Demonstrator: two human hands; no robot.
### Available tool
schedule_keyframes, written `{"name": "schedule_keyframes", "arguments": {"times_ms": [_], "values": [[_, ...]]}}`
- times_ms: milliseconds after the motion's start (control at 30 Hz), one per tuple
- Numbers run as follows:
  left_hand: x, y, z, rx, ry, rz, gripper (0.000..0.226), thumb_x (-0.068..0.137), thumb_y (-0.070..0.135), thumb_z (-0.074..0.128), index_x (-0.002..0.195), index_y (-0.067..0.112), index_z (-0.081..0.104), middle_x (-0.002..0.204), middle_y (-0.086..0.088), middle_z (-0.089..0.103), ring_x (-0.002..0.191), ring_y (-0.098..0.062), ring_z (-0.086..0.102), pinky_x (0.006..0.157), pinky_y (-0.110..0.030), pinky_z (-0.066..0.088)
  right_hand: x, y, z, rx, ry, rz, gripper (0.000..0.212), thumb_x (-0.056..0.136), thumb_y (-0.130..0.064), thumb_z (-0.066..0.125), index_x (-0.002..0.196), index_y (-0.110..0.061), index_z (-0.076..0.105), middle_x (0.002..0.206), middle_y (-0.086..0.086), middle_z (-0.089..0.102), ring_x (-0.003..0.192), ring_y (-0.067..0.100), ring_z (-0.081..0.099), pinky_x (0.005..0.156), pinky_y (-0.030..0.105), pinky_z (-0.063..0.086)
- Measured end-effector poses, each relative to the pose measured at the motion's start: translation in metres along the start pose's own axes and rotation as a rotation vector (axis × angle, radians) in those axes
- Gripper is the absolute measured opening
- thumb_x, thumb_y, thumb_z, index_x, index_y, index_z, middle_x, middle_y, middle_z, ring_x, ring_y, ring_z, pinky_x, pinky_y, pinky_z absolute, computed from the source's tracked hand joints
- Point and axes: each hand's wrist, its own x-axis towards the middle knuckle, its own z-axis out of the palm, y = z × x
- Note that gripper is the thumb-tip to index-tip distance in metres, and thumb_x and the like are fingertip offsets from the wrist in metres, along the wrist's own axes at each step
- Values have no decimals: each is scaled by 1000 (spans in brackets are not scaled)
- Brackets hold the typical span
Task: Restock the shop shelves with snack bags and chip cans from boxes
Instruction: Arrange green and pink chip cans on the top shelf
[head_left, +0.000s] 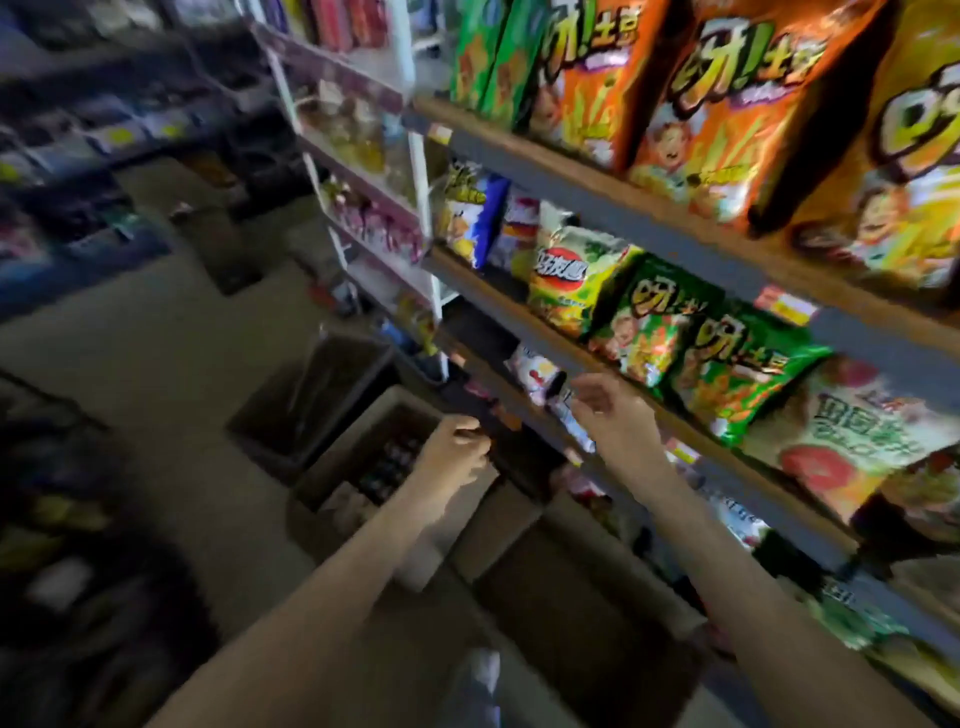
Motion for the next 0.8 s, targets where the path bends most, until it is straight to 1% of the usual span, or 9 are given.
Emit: {"name": "schedule_keyframes", "arguments": {"times_ms": [67,133,200,333,433,533,600,667,800], "values": [[7,-39,-37,-1,93,-105,20,99,10,54,119,11,50,98,-5,57,93,-21,58,81,-33,47,-1,14,38,2,-66,59,20,90,-4,60,110,-5,62,95,3,60,90,16,56,85,24,46],[12,-70,-73,-1,152,-155,23,98,7,54,121,7,51,92,-6,56,84,-20,58,75,-32,48,-2,25,75,12,-136,110,19,90,-5,60,108,-9,62,97,4,61,97,22,59,92,36,46],[18,-93,-103,25,207,-193,18,97,7,54,115,7,52,89,-4,57,78,-17,57,74,-33,51,-1,32,108,19,-221,164,20,91,-8,60,110,-12,62,101,3,61,98,19,59,84,31,46],[52,-134,-149,-4,320,-276,23,95,13,58,117,10,56,104,-15,63,94,-29,61,93,-47,51,22,40,172,-31,-323,229,21,92,-10,58,111,-18,62,103,-2,61,96,11,55,78,21,39],[92,-154,-179,-57,325,-335,18,93,0,55,100,17,52,96,-12,55,88,-26,53,84,-45,48,53,47,220,-52,-357,304,18,93,-11,57,108,-21,60,99,-4,59,93,9,53,70,20,38],[159,-185,-212,-73,307,-411,31,90,-5,56,87,25,48,93,-17,53,84,-28,49,75,-47,43,92,60,276,-43,-372,405,20,95,-13,57,114,-18,59,102,-4,58,93,8,53,77,22,38],[213,-210,-231,-61,276,-477,27,90,3,60,96,28,51,98,-20,60,78,-32,55,70,-46,44,121,76,319,-55,-374,464,24,95,-13,57,118,-16,57,104,-4,56,95,9,53,79,23,38],[264,-231,-244,-34,279,-514,37,90,14,63,122,29,51,107,-19,64,85,-39,63,69,-45,50,150,99,364,-79,-382,491,28,95,-13,58,122,-15,54,109,-1,56,101,12,53,82,25,39],[357,-264,-253,-18,264,-524,55,94,15,61,143,25,39,93,2,62,69,-13,57,64,-26,49,203,174,453,-130,-386,507,37,94,-16,59,130,-16,50,121,1,54,111,14,52,89,28,42]]}}
